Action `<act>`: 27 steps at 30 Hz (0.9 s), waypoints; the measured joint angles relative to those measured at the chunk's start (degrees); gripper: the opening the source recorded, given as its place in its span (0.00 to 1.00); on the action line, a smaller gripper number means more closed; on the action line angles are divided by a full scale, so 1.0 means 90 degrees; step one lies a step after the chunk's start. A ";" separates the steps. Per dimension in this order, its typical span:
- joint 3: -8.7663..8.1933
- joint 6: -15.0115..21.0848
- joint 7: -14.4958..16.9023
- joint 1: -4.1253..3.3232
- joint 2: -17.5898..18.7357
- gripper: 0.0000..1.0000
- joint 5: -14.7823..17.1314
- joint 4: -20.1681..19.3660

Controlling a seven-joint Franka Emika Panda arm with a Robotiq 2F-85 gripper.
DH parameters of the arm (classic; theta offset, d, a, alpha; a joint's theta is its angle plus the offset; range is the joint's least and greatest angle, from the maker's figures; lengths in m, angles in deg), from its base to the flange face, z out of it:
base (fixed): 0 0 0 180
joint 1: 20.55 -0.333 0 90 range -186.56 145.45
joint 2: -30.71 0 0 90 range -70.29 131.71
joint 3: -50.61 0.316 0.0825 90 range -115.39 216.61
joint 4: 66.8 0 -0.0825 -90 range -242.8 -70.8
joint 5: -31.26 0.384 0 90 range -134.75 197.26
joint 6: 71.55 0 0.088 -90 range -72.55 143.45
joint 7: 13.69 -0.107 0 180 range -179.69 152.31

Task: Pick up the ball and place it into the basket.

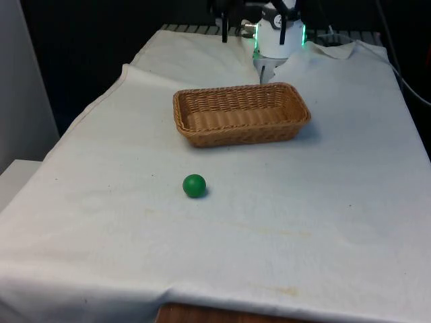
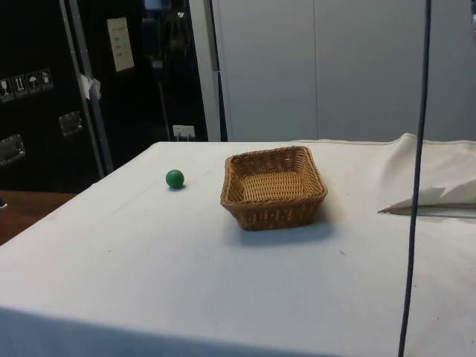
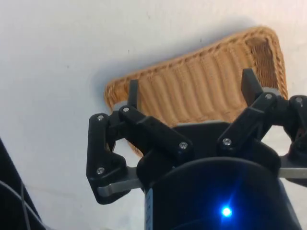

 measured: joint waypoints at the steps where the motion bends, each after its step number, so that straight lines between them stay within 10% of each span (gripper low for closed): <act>1: -0.0006 0.0108 0.0025 0.0013 0.0172 1.00 0.0083 0.0064; 27: -0.0376 0.1063 0.0726 0.0216 0.1598 1.00 0.1560 0.0274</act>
